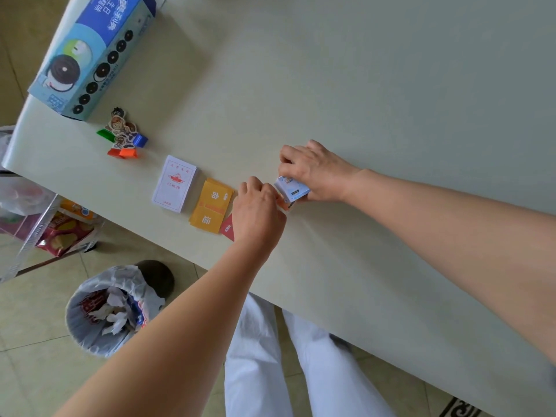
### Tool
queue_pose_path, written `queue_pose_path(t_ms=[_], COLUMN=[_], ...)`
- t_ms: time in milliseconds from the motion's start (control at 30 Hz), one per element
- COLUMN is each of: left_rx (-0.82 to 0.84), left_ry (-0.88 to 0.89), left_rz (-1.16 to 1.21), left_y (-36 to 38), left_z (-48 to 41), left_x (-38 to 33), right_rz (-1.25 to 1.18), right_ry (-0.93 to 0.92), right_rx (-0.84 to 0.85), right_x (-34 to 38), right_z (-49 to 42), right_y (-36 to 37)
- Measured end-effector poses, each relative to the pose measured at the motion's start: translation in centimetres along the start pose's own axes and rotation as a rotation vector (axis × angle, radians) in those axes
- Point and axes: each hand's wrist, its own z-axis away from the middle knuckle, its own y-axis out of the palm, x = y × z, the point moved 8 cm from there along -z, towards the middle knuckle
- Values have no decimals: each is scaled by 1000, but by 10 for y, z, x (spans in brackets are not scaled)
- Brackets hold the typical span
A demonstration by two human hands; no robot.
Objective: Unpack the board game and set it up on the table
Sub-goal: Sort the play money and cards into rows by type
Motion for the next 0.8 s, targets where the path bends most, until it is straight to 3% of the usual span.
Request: queue_pose_path(t_ms=[233, 567, 733, 800], left_rx=[14, 3, -5, 32], left_ry=[-10, -66, -132, -200], left_rz=[87, 287, 599, 782], left_y=[9, 1, 1, 3], left_z=[3, -1, 3, 5], left_x=[-5, -3, -2, 2], right_rz=[44, 37, -34, -144], right_ry=[-98, -64, 16, 138], right_rx=[-186, -220, -212, -85], right_x=[12, 10, 7, -1], right_z=[10, 13, 18, 26], right_y=[-5, -3, -1, 10])
